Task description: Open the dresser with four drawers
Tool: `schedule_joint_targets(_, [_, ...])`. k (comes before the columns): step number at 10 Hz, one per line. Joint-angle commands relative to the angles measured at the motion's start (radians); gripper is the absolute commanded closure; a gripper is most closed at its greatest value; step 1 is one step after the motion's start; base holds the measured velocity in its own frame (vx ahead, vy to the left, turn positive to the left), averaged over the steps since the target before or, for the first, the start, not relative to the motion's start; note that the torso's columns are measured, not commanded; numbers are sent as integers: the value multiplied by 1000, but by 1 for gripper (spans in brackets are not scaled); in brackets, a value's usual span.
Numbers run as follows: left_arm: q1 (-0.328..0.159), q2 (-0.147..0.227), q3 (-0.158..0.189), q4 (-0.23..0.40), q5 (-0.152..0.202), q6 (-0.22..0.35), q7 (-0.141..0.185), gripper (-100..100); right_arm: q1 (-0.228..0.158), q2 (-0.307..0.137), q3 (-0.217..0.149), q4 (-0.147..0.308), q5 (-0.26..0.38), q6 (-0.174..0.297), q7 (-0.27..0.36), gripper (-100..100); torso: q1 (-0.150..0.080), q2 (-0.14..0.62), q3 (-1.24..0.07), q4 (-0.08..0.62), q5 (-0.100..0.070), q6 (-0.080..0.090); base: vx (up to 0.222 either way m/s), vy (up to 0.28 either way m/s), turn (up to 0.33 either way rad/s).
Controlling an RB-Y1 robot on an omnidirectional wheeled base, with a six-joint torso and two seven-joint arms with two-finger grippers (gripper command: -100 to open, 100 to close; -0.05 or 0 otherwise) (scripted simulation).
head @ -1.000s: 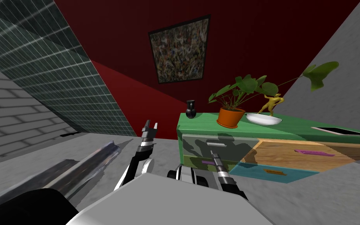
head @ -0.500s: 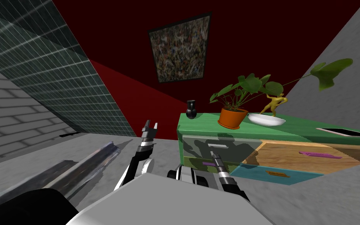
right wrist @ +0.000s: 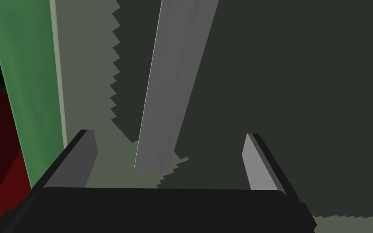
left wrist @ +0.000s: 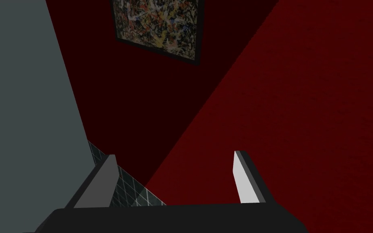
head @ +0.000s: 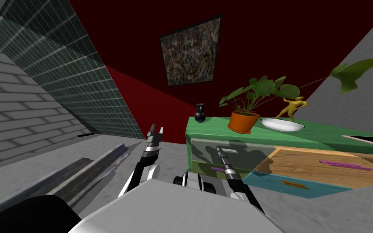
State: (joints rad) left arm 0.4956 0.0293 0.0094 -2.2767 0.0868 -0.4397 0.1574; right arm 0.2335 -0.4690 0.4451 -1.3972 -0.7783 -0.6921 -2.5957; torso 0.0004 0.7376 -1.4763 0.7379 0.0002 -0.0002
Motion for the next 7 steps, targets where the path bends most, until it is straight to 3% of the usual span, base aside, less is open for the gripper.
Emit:
schedule_joint_targets(1, [0,0,0,0,0,0,0,0,23,-2,21,-3,15,-24,-5,100,0,-1,-1,0,0,1,28,-4,-136])
schedule_joint_targets(4, [0,0,0,0,0,0,0,0,83,-21,59,-34,43,-69,-18,100,0,-2,-1,-1,0,0,63,1,-101])
schedule_joint_targets(5, [0,0,0,0,0,0,0,0,75,-22,46,-40,34,-51,-13,100,-1,0,0,0,0,0,28,-2,-19])
schedule_joint_targets(6, [0,0,0,0,0,0,0,0,77,-50,37,-69,27,-34,-27,-100,-1,2,1,1,0,0,-10,-24,-35])
schedule_joint_targets(7, [0,0,0,0,0,0,0,0,78,-63,31,-82,23,-24,-33,-100,-2,4,2,1,0,0,-29,-41,-49])
